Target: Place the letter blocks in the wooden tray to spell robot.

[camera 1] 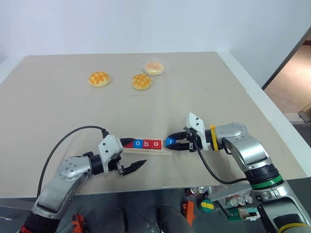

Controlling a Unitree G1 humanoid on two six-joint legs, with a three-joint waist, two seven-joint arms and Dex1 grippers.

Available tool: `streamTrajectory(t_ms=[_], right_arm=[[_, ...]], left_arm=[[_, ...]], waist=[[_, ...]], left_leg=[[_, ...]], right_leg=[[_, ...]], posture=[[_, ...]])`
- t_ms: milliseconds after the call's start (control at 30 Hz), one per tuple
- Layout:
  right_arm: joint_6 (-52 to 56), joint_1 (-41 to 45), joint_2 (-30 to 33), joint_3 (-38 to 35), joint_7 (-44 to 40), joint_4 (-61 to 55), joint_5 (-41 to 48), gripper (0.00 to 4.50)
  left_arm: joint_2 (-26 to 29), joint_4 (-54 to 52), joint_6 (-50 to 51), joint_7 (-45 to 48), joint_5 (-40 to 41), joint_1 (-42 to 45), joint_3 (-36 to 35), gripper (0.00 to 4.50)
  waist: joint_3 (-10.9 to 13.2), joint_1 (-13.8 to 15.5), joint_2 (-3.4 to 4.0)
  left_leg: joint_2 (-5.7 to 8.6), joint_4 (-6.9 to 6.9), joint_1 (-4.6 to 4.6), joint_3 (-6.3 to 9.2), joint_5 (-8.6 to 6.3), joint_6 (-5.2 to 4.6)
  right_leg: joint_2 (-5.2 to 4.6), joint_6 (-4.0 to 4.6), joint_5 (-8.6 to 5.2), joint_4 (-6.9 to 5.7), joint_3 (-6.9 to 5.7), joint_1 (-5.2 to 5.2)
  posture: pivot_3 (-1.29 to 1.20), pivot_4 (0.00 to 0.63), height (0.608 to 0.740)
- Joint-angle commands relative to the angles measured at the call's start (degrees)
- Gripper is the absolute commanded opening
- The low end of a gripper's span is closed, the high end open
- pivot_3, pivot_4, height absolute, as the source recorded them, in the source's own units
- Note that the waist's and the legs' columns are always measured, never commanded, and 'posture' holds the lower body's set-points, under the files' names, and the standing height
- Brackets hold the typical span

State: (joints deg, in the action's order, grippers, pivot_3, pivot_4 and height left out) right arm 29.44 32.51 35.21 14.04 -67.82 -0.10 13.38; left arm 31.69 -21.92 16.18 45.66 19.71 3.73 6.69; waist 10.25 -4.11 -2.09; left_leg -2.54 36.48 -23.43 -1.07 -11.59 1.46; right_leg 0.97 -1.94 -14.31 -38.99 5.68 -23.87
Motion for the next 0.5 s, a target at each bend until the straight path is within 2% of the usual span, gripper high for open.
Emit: streamTrajectory(t_ms=[33,500], right_arm=[[-1.65,1.52,-0.30,0.89,-0.69,0.38,-0.42,1.28],[-5.61,4.70,-2.59,3.68,-2.17,6.65,-3.17,1.28]], left_arm=[[0.00,-1.63,-0.59,-0.73,-0.30,-0.08,-1.03,4.50],[0.08,-2.87,-0.61,-2.02,-0.82,-1.69,-0.95,4.50]], waist=[[0.00,-0.01,0.00],[0.00,-0.05,0.00]], left_leg=[[0.01,0.00,0.00,-0.01,0.00,0.00],[-0.02,0.00,0.03,-0.02,0.00,0.00]], right_leg=[[-0.02,-0.01,0.00,0.00,0.00,0.00],[0.02,0.02,0.03,0.00,0.01,-0.01]], posture=[[0.00,0.150,0.740],[0.00,0.150,0.740]])
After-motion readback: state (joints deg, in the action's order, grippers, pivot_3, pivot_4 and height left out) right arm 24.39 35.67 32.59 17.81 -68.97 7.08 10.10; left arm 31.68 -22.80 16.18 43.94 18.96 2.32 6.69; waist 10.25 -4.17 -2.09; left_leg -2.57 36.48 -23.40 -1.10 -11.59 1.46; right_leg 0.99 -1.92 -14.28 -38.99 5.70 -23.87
